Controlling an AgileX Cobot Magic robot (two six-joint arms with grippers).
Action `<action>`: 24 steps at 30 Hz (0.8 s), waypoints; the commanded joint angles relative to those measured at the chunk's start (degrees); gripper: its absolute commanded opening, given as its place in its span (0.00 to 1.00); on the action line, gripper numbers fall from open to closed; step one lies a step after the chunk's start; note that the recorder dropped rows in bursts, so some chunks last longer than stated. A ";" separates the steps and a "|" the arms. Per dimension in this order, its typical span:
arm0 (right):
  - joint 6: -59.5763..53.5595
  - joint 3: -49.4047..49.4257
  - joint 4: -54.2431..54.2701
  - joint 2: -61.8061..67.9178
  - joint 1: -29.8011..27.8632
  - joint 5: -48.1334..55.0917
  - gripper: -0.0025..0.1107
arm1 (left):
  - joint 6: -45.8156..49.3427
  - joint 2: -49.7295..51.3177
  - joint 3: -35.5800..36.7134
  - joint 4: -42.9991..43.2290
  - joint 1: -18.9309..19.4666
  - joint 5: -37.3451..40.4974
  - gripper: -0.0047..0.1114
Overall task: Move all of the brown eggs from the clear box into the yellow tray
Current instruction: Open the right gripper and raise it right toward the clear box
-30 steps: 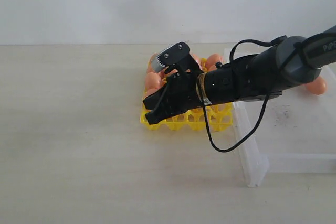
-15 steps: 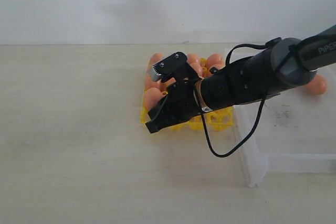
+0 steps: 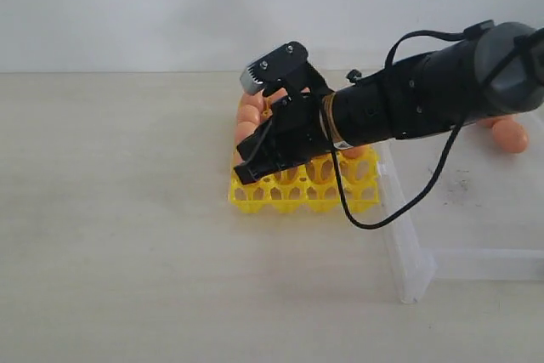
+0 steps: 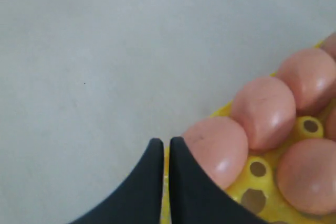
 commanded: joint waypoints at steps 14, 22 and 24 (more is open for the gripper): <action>7.77 -0.10 -11.42 -0.89 0.12 -7.96 0.02 | 0.29 -0.22 0.22 0.09 0.23 -0.47 0.07; 36.83 3.28 -15.16 -17.16 -11.50 -9.23 0.02 | 0.29 -0.22 0.22 0.09 0.23 -0.47 0.07; 35.91 3.28 -15.16 -17.16 -16.21 -12.45 0.02 | 0.29 -0.22 0.22 0.09 0.23 -0.47 0.07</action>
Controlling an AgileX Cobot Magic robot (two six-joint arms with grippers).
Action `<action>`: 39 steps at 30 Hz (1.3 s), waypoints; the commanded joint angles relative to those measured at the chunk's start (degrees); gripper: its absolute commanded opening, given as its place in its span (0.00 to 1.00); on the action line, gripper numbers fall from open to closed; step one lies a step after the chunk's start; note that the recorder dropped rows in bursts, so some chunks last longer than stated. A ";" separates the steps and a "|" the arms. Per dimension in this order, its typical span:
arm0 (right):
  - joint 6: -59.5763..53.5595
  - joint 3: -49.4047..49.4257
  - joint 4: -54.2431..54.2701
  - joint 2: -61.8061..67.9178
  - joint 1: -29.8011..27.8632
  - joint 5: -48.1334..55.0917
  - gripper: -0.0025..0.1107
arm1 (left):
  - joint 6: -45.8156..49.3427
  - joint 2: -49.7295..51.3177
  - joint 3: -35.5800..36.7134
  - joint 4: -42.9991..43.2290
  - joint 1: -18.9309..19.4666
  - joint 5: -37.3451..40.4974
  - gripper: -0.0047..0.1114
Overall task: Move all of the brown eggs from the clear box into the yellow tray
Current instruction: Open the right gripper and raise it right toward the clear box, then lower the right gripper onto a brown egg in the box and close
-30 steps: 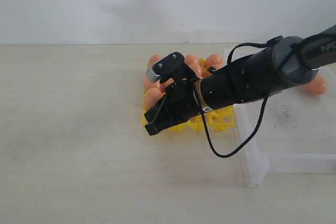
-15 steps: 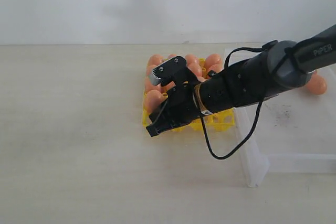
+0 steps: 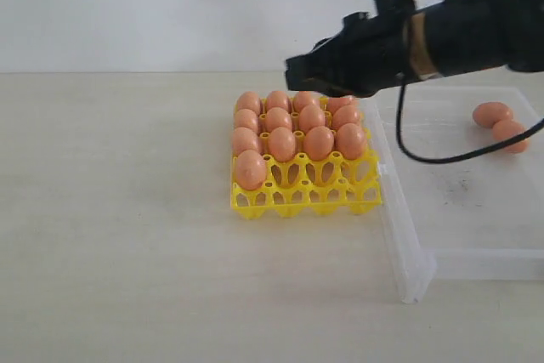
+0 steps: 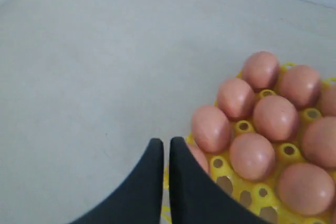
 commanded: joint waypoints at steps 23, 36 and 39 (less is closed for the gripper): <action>-77.42 -2.86 41.83 -2.56 -8.54 61.00 0.02 | 0.29 -0.22 0.22 0.09 0.23 -0.47 0.07; -123.36 -27.80 105.24 19.21 -22.64 93.06 0.43 | 0.29 -0.22 0.22 0.09 0.23 -0.47 0.07; -117.18 -27.96 97.65 20.19 -22.64 84.54 0.50 | 0.29 -0.22 0.22 0.09 0.23 -0.47 0.07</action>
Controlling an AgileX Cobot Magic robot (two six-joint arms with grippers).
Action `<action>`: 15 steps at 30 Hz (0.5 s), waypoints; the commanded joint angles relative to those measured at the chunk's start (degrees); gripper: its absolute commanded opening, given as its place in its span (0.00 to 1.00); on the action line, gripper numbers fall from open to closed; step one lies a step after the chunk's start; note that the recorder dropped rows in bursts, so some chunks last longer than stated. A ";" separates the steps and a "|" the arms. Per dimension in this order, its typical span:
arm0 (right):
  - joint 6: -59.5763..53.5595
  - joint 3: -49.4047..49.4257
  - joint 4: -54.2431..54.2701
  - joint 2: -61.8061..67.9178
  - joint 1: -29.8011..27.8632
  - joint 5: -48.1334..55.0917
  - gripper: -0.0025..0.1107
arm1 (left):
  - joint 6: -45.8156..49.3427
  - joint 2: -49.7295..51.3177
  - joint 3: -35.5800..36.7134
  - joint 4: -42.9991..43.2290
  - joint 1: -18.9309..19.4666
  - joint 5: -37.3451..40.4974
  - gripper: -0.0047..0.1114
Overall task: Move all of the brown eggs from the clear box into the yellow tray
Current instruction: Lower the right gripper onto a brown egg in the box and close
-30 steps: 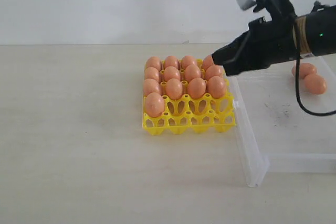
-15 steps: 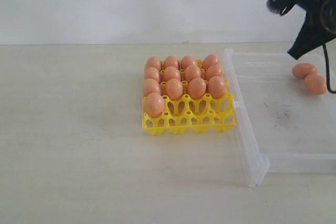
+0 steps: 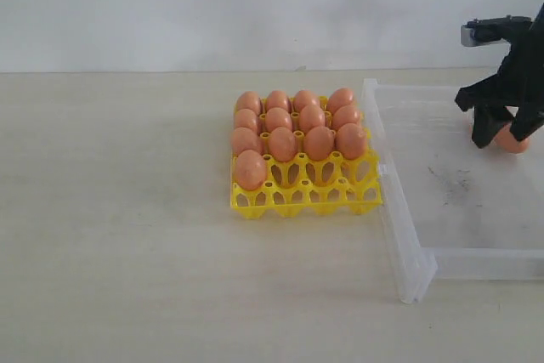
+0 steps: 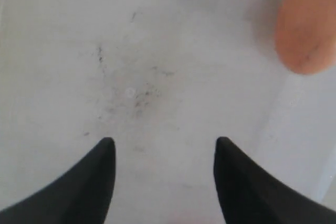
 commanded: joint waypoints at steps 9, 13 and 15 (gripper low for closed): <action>7.01 -10.97 -10.77 10.86 -0.71 -9.00 0.50 | 0.29 -0.22 0.22 0.09 0.23 -0.47 0.07; 8.37 -14.78 -10.77 13.46 -1.78 -5.69 0.50 | 0.29 -0.22 0.22 0.09 0.23 -0.47 0.07; 8.18 -15.99 -10.77 14.29 -2.33 -3.77 0.50 | 0.29 -0.22 0.22 0.09 0.23 -0.47 0.07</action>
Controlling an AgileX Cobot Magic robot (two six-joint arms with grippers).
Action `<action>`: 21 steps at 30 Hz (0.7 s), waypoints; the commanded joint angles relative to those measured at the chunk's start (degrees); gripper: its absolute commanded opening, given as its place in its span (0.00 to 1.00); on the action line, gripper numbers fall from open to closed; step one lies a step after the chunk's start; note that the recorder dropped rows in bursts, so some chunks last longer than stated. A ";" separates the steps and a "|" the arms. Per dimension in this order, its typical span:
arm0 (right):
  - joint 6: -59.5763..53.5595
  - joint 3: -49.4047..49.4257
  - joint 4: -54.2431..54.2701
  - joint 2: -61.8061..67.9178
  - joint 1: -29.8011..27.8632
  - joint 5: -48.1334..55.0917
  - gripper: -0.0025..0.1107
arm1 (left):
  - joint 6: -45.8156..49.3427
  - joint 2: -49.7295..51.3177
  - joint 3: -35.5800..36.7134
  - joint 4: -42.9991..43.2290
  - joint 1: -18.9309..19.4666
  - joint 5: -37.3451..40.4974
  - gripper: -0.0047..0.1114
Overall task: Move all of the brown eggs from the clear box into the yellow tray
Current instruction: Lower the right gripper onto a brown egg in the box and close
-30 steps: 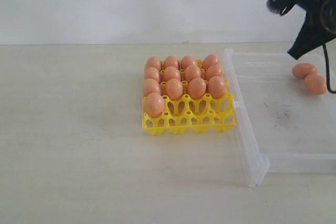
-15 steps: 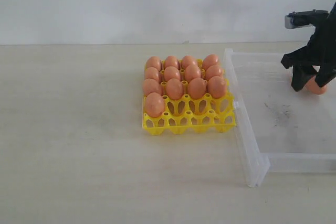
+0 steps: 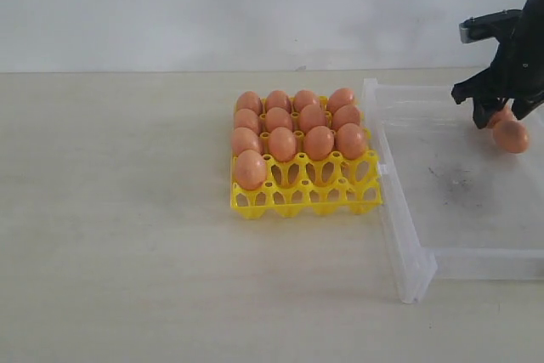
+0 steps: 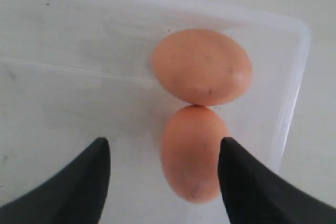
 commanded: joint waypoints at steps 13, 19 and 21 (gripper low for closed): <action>-0.05 -2.73 -3.27 4.07 -3.29 4.57 0.50 | 0.29 -0.22 0.22 0.09 0.23 -0.47 0.07; -0.05 -2.73 -3.42 4.71 -3.33 4.44 0.48 | 0.29 -0.22 0.22 0.09 0.23 -0.47 0.07; 0.60 -2.73 -3.42 4.71 -3.33 3.89 0.42 | 0.29 -0.22 0.22 0.09 0.23 -0.47 0.07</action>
